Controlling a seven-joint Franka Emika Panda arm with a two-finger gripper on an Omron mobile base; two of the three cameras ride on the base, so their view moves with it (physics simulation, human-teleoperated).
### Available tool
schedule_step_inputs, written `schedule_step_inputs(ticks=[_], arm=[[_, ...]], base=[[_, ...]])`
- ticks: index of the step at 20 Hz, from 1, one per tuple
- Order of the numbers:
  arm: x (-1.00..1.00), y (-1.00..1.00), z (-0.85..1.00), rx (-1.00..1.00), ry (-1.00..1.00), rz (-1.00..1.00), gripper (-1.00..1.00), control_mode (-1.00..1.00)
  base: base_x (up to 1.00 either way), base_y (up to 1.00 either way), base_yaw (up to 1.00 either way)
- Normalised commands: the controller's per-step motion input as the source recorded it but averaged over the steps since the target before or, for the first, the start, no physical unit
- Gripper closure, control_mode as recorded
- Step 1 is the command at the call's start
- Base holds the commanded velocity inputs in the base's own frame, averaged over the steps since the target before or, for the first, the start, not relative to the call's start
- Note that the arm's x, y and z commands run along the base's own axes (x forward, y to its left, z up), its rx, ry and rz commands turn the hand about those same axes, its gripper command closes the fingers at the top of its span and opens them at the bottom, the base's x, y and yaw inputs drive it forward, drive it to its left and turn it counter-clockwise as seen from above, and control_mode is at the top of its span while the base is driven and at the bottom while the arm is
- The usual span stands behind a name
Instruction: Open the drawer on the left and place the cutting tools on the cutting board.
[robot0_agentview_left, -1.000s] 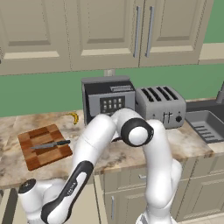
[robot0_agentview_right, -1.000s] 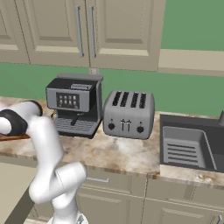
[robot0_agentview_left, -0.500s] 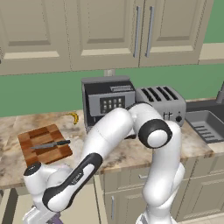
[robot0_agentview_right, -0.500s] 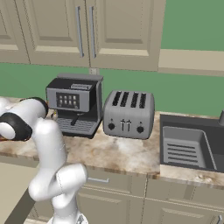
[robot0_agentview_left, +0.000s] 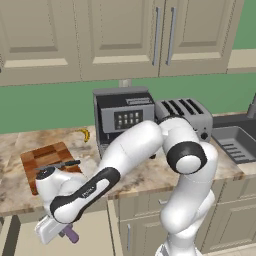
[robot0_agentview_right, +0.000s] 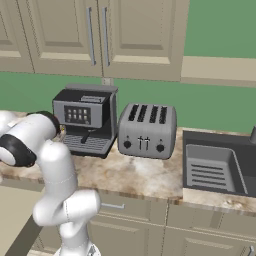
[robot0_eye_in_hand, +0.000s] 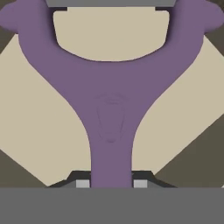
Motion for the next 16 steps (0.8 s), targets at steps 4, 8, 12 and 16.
schedule_step_inputs(ticks=[4,8,12,16], arm=[[0.34,0.0,0.02,0.0,0.02,0.14,1.0,-1.0],[0.35,0.0,0.02,0.0,0.02,0.14,1.0,-1.0],[0.28,0.0,0.09,0.0,0.0,0.13,1.0,-1.0],[0.17,0.03,0.2,0.0,0.0,0.12,1.0,-1.0]], base=[[0.0,0.0,0.0],[0.0,0.0,0.0],[0.0,0.0,0.0],[0.0,0.0,0.0]])
